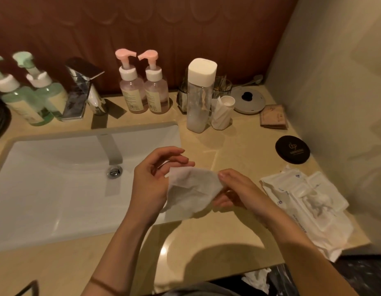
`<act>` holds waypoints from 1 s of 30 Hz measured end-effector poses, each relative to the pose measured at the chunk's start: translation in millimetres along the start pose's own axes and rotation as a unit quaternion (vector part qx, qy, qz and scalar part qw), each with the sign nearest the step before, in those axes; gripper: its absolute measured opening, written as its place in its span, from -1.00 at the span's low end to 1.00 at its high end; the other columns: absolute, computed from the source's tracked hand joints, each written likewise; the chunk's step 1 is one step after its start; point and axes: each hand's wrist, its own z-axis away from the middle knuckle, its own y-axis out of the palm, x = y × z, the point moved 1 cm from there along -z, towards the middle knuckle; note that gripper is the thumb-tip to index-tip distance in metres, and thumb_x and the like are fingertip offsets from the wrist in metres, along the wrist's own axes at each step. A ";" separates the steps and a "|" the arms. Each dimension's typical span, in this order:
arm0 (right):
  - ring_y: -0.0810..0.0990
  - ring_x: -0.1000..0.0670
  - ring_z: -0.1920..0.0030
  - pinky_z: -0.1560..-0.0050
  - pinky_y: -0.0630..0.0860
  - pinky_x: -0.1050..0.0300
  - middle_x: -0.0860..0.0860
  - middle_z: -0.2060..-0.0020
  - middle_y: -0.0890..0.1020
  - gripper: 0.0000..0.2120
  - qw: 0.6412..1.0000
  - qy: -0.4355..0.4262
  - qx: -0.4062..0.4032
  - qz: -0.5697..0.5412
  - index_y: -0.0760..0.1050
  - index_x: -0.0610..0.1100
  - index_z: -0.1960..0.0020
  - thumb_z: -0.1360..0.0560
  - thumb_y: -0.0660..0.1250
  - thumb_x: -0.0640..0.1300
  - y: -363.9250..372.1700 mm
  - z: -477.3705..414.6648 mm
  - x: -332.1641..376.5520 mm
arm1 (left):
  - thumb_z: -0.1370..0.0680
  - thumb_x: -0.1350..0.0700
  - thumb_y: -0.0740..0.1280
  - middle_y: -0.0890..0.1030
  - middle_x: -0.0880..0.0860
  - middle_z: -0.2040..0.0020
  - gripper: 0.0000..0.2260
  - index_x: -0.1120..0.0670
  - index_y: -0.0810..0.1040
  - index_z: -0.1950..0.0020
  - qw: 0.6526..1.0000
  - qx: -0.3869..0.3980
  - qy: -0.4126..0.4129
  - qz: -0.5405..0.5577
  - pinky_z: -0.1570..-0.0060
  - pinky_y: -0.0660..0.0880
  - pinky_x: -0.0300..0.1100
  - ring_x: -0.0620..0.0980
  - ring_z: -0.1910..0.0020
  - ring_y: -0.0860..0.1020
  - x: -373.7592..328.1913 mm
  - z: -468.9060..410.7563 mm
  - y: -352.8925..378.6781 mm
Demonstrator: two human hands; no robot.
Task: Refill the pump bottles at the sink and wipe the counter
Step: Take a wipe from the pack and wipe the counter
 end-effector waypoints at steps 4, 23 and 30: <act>0.64 -0.13 0.13 -0.04 0.52 -0.06 -0.22 0.14 0.66 -0.37 0.990 0.040 0.053 -0.121 0.43 -0.11 -0.22 -0.37 0.31 0.34 14.5 0.9 -19.4 | -0.31 0.48 0.42 0.66 0.06 0.20 -0.68 0.14 0.57 0.05 1.000 0.004 0.025 -0.007 0.11 0.56 -0.27 -0.01 0.16 0.66 -1.3 2.6 1.5; 0.58 -0.20 -0.07 -0.10 0.51 -0.02 -0.26 -0.03 0.61 -0.59 0.953 -0.034 -0.013 -0.300 0.49 -0.32 -0.13 -0.34 0.41 -0.17 1.4 7.1 -21.5 | -0.61 0.01 0.17 0.64 0.06 -0.01 -0.77 -0.04 0.61 -0.11 0.974 0.037 -0.220 0.033 0.07 0.53 -0.07 0.02 0.03 0.61 29.7 3.9 0.7; 0.55 -0.22 -0.19 -0.15 0.53 -0.12 -0.27 -0.17 0.57 -0.47 0.960 0.082 0.043 -0.265 0.42 -0.29 -0.29 -0.36 0.47 -0.27 4.2 9.7 -34.7 | -0.45 0.13 0.42 0.62 0.20 -0.05 -0.70 -0.06 0.56 -0.17 0.948 0.068 -0.311 -0.012 0.14 0.56 -0.03 0.17 0.02 0.62 61.7 15.3 -2.2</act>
